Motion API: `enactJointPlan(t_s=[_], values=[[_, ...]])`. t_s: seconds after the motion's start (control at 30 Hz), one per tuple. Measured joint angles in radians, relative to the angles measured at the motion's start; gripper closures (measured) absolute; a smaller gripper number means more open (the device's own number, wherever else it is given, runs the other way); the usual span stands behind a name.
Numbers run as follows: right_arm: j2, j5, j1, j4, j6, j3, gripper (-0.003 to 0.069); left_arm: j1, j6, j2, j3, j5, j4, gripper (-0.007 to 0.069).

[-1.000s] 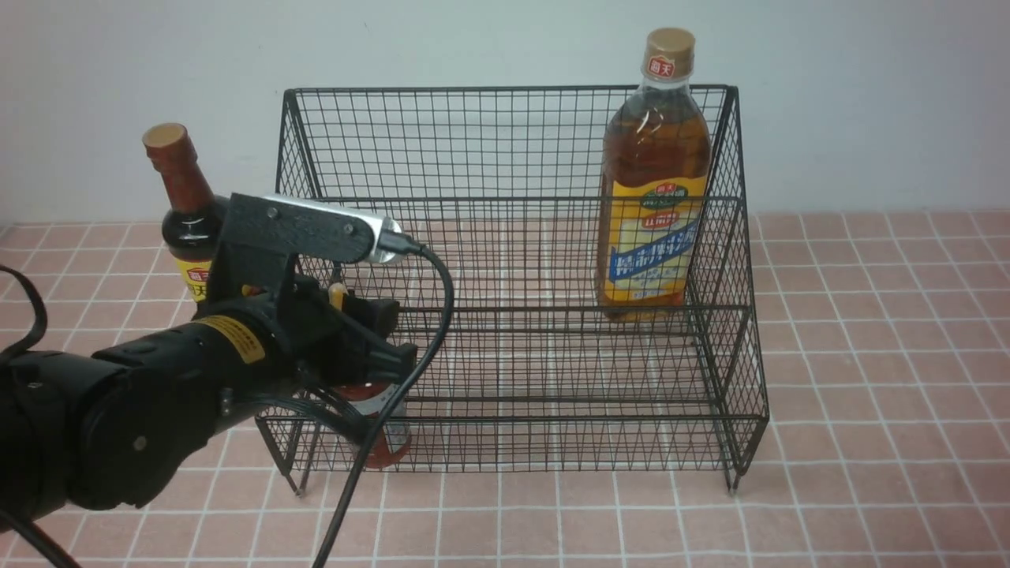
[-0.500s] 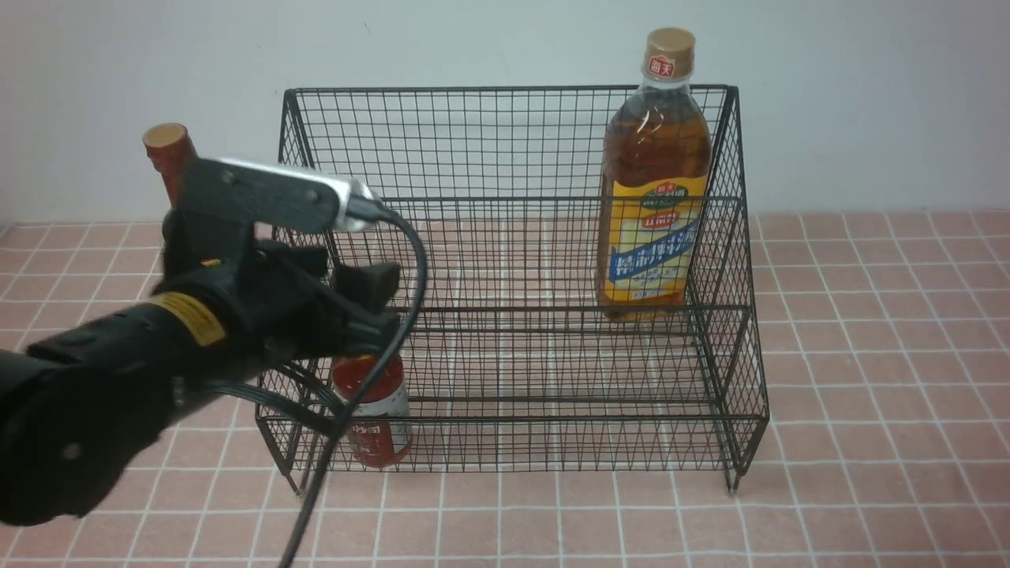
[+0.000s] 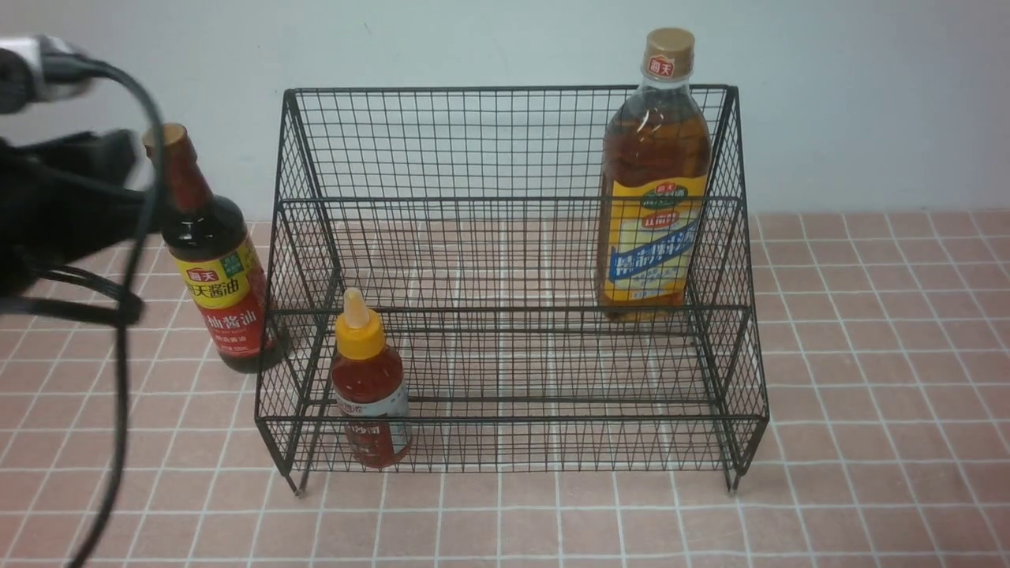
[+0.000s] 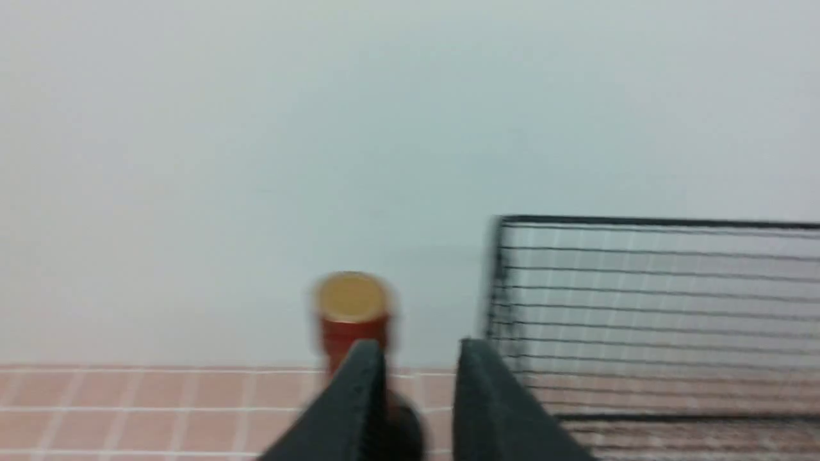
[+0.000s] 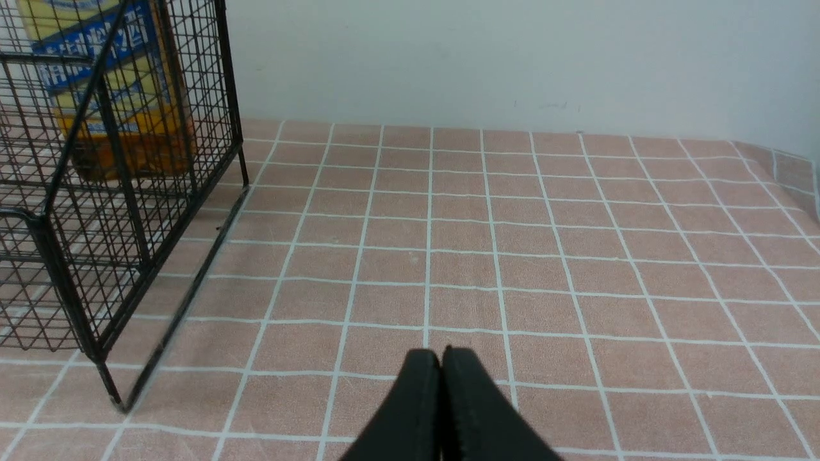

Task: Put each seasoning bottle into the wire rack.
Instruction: Use the left arm to grab the condiment bottle closest to it

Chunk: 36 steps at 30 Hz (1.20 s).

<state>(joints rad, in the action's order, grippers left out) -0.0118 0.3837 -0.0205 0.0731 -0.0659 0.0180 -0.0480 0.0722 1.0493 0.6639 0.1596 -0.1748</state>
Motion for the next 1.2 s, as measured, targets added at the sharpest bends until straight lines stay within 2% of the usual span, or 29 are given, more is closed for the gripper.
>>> enactJointPlan(t_s=[0.13, 0.3, 0.4, 0.47, 0.53, 0.57, 0.6, 0.63, 0.77, 0.87, 1.2], values=[[0.000, 0.000, 0.000, 0.000, 0.000, 0.000, 0.0673, 0.059, 0.000, 0.000, -0.001, 0.012, 0.000, 0.0576], [0.000, 0.000, 0.000, 0.000, 0.000, 0.000, 0.0673, 0.062, 0.000, 0.007, -0.002, 0.084, 0.027, 0.0538], [0.000, 0.000, 0.000, 0.000, 0.000, 0.000, 0.0673, 0.062, -0.005, 0.046, -0.002, 0.132, 0.086, 0.0456], [0.000, 0.000, 0.000, 0.000, 0.000, 0.000, 0.0673, 0.062, -0.014, 0.082, -0.002, 0.146, 0.118, 0.0373], [0.000, 0.000, 0.000, 0.000, 0.000, 0.000, 0.0673, 0.062, -0.022, 0.099, -0.002, 0.154, 0.131, 0.0336], [0.000, 0.000, 0.000, 0.000, 0.000, 0.000, 0.0673, 0.062, -0.040, 0.127, -0.002, 0.171, 0.147, 0.0277], [0.000, 0.000, 0.000, 0.000, 0.000, 0.000, 0.0673, 0.062, -0.045, 0.134, -0.002, 0.176, 0.150, 0.0263], [0.000, 0.000, 0.000, 0.000, 0.000, 0.000, 0.0673, 0.062, -0.072, 0.159, -0.002, 0.195, 0.159, 0.0210], [0.000, 0.000, 0.000, 0.000, 0.000, 0.000, 0.0673, 0.062, -0.115, 0.212, -0.002, 0.242, 0.163, 0.0120], [0.000, 0.000, 0.000, 0.000, 0.000, 0.000, 0.0673, 0.050, -0.134, 0.258, -0.002, 0.268, 0.180, 0.0094], [0.000, 0.000, 0.000, 0.000, 0.000, 0.000, 0.0673, 0.036, -0.140, 0.343, -0.001, 0.316, 0.237, 0.0092]])
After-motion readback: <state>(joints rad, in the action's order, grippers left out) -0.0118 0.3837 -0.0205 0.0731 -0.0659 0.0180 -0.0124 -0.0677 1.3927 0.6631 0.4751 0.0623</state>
